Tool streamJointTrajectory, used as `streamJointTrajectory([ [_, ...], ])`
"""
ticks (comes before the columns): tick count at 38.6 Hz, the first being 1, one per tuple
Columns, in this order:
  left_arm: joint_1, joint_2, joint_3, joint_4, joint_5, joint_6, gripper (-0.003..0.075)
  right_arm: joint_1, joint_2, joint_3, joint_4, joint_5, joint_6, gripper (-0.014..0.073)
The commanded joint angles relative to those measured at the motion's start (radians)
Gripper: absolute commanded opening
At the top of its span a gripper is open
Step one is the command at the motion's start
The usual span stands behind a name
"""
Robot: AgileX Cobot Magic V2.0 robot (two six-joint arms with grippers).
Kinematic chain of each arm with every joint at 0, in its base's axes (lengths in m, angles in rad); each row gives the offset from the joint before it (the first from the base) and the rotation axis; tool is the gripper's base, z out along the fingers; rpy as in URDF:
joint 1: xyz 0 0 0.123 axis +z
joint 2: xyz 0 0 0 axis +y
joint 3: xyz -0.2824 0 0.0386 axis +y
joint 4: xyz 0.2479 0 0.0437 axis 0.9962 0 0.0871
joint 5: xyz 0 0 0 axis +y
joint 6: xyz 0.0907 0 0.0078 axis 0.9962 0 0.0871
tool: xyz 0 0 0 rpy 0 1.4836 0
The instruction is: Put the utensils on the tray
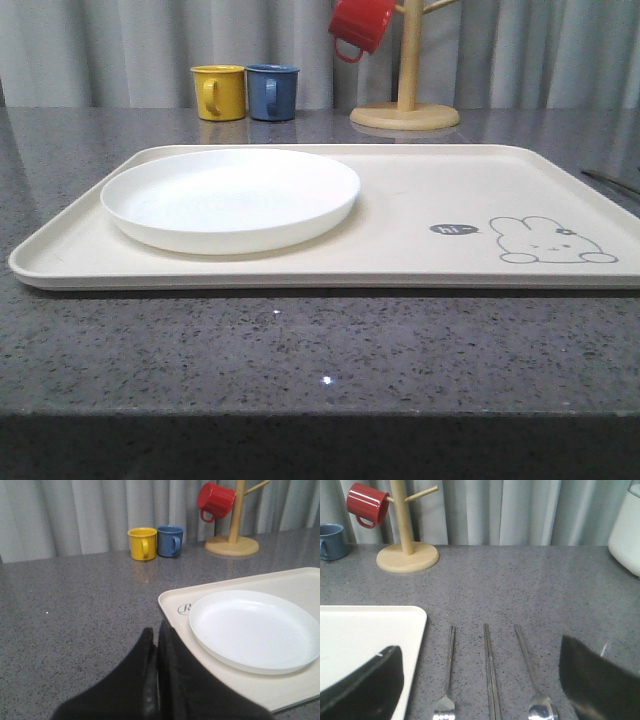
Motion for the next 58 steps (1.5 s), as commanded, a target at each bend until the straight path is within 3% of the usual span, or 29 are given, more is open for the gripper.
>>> streamJointTrajectory([
  [1, 0.001, -0.014, -0.026, -0.006, -0.101, -0.008, -0.0018, -0.005, 0.010, -0.036, -0.004, -0.073, -0.013, 0.0651],
  [26, 0.001, -0.014, -0.026, -0.006, -0.101, -0.008, -0.0018, -0.005, 0.033, -0.059, -0.003, -0.038, -0.013, 0.0651],
  [33, 0.001, -0.014, -0.026, -0.006, -0.103, -0.008, -0.0018, -0.005, 0.230, -0.192, -0.012, 0.105, -0.013, 0.0644],
  [43, 0.001, -0.014, -0.026, -0.006, -0.103, -0.008, -0.0018, -0.005, 0.504, -0.363, 0.017, 0.244, -0.013, 0.0494],
  [58, 0.001, -0.014, -0.026, -0.006, -0.103, -0.008, -0.0018, 0.105, 0.874, -0.596, 0.017, 0.405, -0.038, 0.0485],
])
